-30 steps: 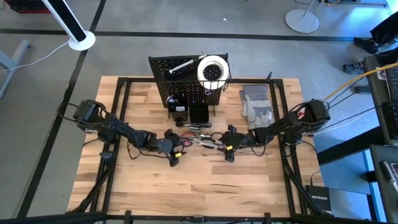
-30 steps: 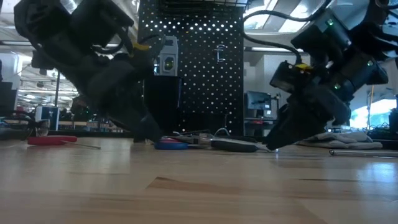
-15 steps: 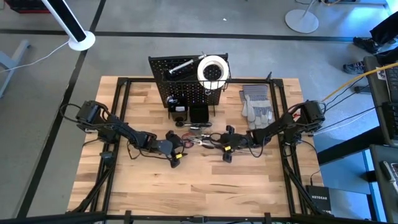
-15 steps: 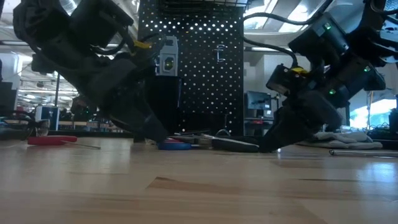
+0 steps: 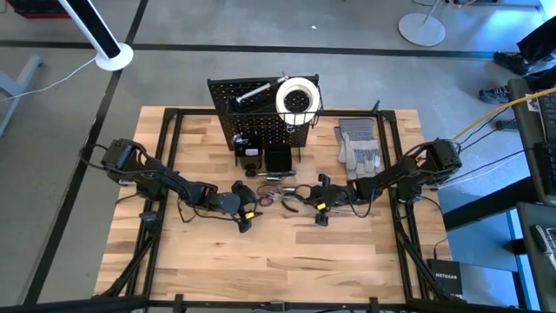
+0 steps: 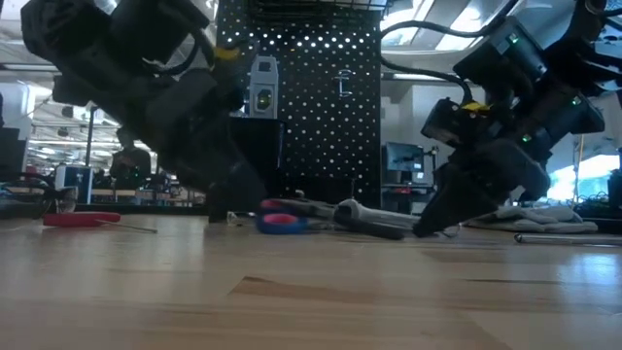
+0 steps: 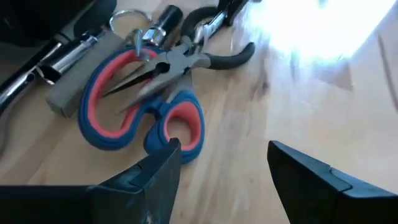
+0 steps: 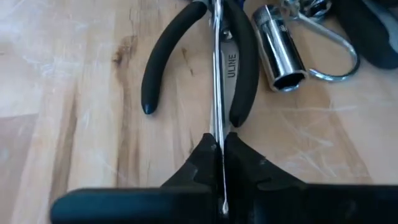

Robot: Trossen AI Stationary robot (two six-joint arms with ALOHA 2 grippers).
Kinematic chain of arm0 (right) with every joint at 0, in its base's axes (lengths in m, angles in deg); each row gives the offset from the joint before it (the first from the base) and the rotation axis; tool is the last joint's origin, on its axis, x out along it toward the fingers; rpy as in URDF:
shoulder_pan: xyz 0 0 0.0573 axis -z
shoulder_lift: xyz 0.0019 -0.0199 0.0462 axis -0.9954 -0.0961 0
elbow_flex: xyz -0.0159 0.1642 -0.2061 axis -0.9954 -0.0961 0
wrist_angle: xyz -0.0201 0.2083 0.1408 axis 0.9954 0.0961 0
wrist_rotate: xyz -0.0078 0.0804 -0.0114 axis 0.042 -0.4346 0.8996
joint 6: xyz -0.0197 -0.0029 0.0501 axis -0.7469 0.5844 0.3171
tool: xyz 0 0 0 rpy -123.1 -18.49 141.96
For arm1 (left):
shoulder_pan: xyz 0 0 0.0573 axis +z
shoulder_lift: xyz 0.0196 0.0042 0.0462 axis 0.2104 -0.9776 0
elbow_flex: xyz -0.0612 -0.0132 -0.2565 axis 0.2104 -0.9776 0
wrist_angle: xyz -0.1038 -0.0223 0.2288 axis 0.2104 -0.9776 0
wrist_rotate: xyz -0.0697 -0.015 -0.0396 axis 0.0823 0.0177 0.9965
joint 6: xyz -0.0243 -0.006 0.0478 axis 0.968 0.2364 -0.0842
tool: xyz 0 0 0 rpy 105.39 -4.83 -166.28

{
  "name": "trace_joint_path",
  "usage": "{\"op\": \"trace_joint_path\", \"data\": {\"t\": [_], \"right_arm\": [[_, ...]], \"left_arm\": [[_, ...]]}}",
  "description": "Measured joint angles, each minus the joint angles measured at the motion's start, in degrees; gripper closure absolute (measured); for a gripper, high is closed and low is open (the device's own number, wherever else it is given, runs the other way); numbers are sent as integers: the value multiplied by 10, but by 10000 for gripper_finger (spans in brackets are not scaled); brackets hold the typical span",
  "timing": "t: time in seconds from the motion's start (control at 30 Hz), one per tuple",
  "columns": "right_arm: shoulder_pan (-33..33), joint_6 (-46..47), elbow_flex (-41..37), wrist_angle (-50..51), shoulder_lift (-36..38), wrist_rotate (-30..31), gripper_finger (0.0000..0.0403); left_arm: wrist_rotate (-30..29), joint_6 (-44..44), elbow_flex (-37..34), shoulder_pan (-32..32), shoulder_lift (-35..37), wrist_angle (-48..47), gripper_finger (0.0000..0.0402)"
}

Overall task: Hang tools onto peg board
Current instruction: Put the long nose pliers into the left bin on the pegboard

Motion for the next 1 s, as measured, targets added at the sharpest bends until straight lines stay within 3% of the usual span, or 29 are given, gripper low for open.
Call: {"op": "trace_joint_path", "data": {"t": [0.4,0.57,0.87,1.0], "right_arm": [[0,34,0,27,18,-19,378],[3,82,1,31,18,-29,330],[39,89,1,120,70,-146,239],[37,49,2,27,93,-120,223]], "left_arm": [[7,12,0,0,15,-20,176],[7,7,0,0,12,-10,176],[14,7,0,1,12,-16,176],[14,-1,0,6,12,-16,176]]}}
